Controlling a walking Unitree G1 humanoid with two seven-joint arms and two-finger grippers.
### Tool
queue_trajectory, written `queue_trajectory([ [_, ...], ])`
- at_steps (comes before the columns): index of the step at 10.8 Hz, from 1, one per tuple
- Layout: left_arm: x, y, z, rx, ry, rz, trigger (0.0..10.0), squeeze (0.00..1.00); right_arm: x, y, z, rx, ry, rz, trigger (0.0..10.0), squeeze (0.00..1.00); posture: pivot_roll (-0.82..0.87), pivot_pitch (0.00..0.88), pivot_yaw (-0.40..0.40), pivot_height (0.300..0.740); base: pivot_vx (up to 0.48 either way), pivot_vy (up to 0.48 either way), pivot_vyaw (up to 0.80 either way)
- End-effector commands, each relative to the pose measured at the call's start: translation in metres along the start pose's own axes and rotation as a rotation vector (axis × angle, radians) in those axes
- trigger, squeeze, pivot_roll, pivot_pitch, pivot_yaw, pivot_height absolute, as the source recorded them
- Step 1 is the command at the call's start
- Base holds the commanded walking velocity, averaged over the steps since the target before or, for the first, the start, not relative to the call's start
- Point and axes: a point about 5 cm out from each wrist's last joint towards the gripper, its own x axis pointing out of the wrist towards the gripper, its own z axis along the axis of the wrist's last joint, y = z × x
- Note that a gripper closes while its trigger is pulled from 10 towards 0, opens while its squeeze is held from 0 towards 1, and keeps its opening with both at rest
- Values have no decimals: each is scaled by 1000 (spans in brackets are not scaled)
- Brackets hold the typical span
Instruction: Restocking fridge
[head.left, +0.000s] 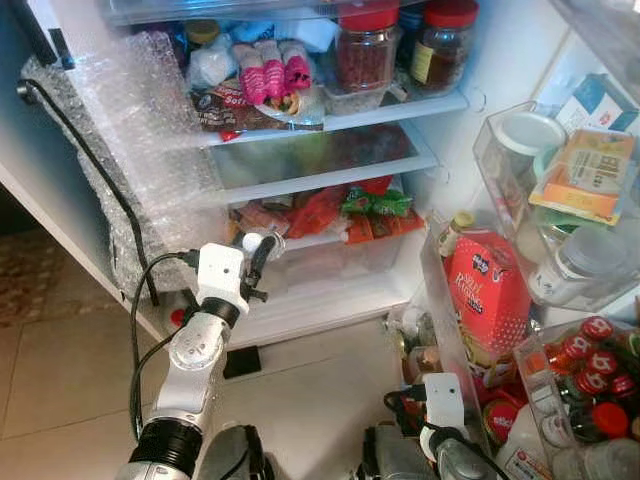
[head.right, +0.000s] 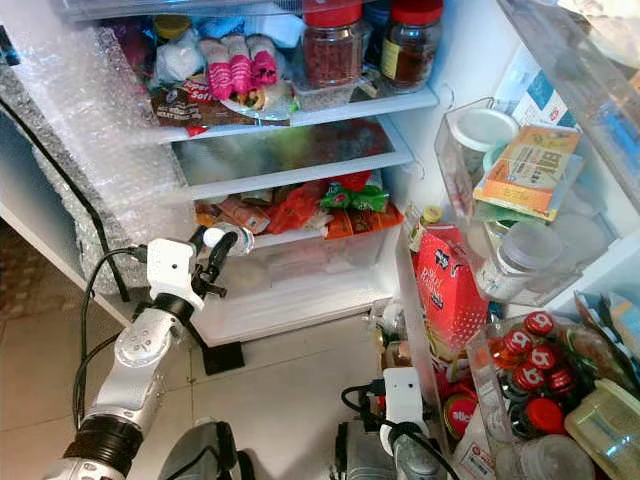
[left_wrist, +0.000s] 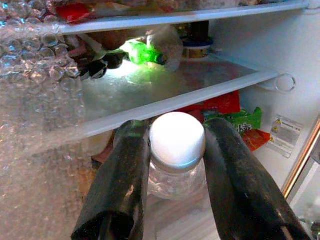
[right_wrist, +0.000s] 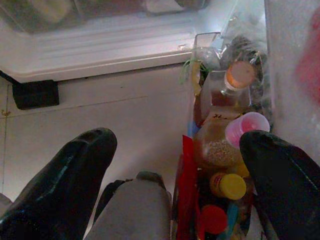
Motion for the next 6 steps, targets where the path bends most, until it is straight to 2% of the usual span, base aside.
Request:
queue_trajectory([
  [1, 0, -1, 1, 4, -5, -9, 10000, 0, -1, -3, -4, 15, 16, -9, 10000, 0, -178, 158, -4, 647, 274, 0, 0],
  [6, 0, -1, 1, 2, -3, -7, 10000, 0, -1, -3, -3, 15, 17, -4, 10000, 0, -178, 162, -6, 647, 292, 0, 0],
])
